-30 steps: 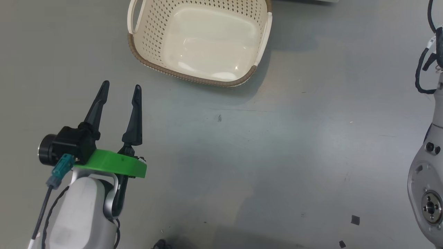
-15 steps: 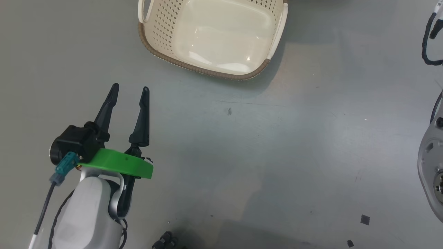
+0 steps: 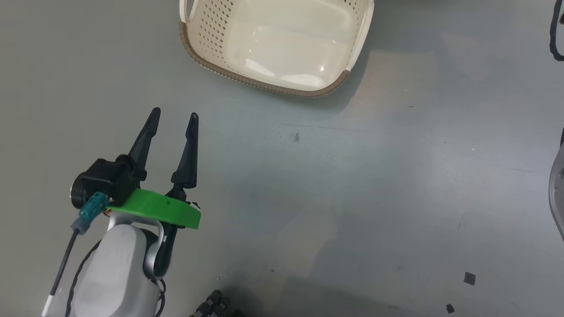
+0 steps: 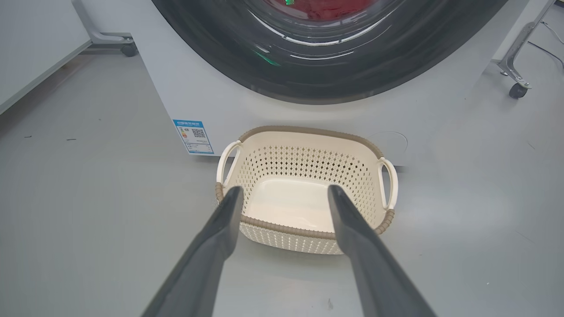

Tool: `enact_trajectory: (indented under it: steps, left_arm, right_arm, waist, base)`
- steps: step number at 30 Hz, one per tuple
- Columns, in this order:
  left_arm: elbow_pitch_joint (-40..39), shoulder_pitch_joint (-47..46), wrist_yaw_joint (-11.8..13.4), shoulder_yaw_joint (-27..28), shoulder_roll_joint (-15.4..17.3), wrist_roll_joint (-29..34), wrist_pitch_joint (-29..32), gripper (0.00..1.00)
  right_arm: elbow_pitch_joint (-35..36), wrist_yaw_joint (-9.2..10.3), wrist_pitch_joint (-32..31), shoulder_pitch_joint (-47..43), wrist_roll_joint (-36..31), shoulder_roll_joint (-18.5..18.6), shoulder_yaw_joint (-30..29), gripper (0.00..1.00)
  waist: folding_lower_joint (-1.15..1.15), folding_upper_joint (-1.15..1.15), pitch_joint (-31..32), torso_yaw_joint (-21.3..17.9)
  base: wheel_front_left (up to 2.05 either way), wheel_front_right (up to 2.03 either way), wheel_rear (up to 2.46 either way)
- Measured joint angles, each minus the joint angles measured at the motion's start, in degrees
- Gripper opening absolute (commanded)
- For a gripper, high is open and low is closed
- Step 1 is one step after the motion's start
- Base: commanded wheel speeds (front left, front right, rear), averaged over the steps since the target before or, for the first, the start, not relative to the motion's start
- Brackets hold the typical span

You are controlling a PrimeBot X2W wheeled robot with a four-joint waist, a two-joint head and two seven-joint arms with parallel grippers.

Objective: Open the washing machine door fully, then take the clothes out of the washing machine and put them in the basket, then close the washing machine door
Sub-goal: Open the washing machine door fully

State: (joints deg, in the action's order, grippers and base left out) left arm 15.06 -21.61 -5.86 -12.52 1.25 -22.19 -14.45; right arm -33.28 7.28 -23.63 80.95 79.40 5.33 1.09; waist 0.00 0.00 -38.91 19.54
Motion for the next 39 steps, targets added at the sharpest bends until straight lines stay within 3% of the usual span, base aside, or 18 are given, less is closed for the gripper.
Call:
enact_trajectory:
  steps: [9, 27, 39]
  left_arm:
    - [0.29, -0.81, 0.0, -0.71, -0.01, -0.57, 0.0, 1.0]
    - [0.87, -1.09, 0.0, 0.01, -0.02, -0.31, 0.0, 1.0]
    - [1.01, -1.07, 0.0, 0.99, -0.03, 0.62, 0.0, 1.0]
  right_arm:
    - [-4.26, 0.0, -1.36, 1.33, 4.86, 0.73, -0.35, 0.0]
    - [-9.61, 0.02, -5.7, 2.77, 6.32, 1.02, 1.74, 0.0]
    - [-12.6, -0.67, -8.28, -1.14, 8.95, 0.67, 3.03, 0.0]
  waist:
    - [0.0, 0.0, -0.18, 0.28]
    - [0.0, 0.0, 1.32, -0.36]
    - [0.0, 0.0, 4.9, -1.5]
  base:
    - [0.0, 0.0, 0.0]
    - [0.0, 0.0, 0.0]
    - [0.0, 0.0, 0.0]
